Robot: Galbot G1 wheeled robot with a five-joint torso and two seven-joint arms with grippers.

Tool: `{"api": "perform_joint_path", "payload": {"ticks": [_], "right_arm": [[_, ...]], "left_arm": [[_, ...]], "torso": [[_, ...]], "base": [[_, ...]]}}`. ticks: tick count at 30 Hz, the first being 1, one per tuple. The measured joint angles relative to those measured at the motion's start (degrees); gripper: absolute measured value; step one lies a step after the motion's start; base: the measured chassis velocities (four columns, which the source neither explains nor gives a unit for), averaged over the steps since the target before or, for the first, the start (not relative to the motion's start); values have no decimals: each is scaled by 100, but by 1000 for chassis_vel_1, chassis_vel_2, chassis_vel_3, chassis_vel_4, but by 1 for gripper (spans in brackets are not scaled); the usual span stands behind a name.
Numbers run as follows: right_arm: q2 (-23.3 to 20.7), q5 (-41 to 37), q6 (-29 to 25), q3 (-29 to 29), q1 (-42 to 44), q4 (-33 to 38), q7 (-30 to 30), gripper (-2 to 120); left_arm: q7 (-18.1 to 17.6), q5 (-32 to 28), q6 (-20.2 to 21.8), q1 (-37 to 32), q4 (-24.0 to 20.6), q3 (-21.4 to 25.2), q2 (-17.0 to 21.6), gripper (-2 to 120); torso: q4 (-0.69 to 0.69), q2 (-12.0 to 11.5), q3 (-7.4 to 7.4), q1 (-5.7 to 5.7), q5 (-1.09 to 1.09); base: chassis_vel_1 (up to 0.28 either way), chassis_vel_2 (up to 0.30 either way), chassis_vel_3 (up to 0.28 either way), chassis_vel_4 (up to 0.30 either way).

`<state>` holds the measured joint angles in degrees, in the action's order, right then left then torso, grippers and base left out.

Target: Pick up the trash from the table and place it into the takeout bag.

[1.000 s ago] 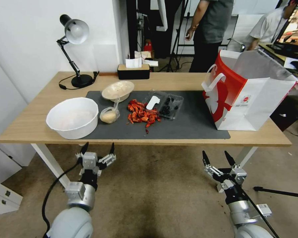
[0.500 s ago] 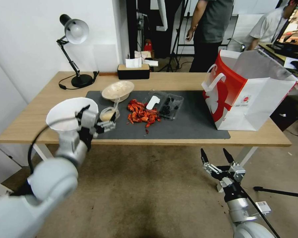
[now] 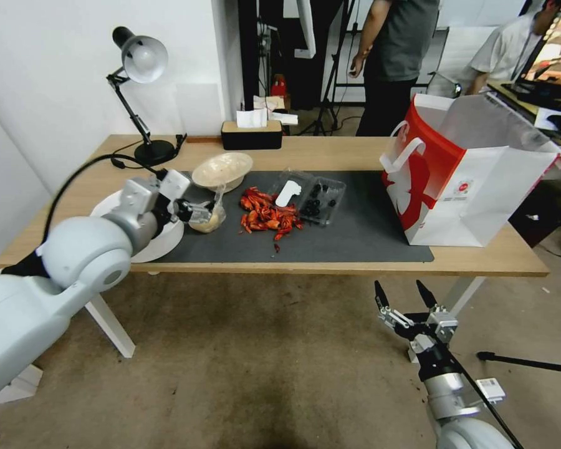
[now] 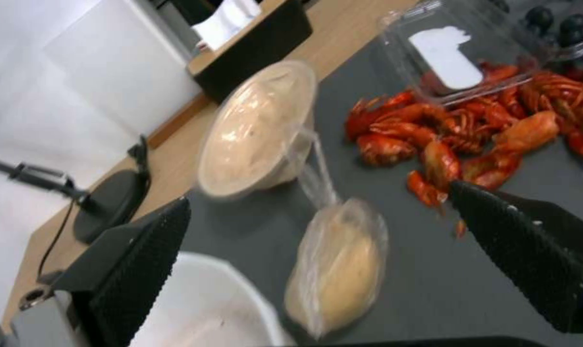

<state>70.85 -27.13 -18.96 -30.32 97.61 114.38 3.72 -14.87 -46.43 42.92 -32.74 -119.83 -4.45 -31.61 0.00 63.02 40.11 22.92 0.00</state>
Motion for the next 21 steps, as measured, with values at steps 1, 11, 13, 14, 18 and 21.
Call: {"api": "perform_joint_path", "payload": {"ticks": [1, 11, 13, 14, 18, 21], "right_arm": [[-1, 0, -9, -18, 12, -1, 0, 100], [4, -9, -120, -106, 111, 2, 9, 100], [12, -12, -132, -113, 114, -3, 11, 100], [23, -16, -147, -117, 116, -11, 12, 100], [37, -23, -170, -117, 117, -37, 16, 100], [41, -38, -222, -127, 116, -94, 21, 100]], "left_arm": [[50, 41, 0, 222, 85, -207, -25, 100], [214, 381, -46, 1530, 452, -1783, -158, 100], [218, 453, -48, 1666, 518, -2005, -188, 100], [227, 545, -53, 1825, 605, -2247, -226, 100], [348, 756, -57, 1969, 711, -2443, -256, 100], [448, 971, -63, 2134, 874, -2625, -287, 100]], "torso": [[0, 0, 0, 0, 0], [0, 1, -1, 0, 2], [0, 1, -1, 0, 1], [0, 1, -1, 0, 0], [0, 1, 0, 0, 1], [0, 1, -1, -1, 1]], "base": [[0, 0, 0, 0], [0, 0, 0, 0], [0, 0, 0, 0], [0, 0, 0, 0], [0, 0, 0, 0], [0, 0, 0, 0]]}}
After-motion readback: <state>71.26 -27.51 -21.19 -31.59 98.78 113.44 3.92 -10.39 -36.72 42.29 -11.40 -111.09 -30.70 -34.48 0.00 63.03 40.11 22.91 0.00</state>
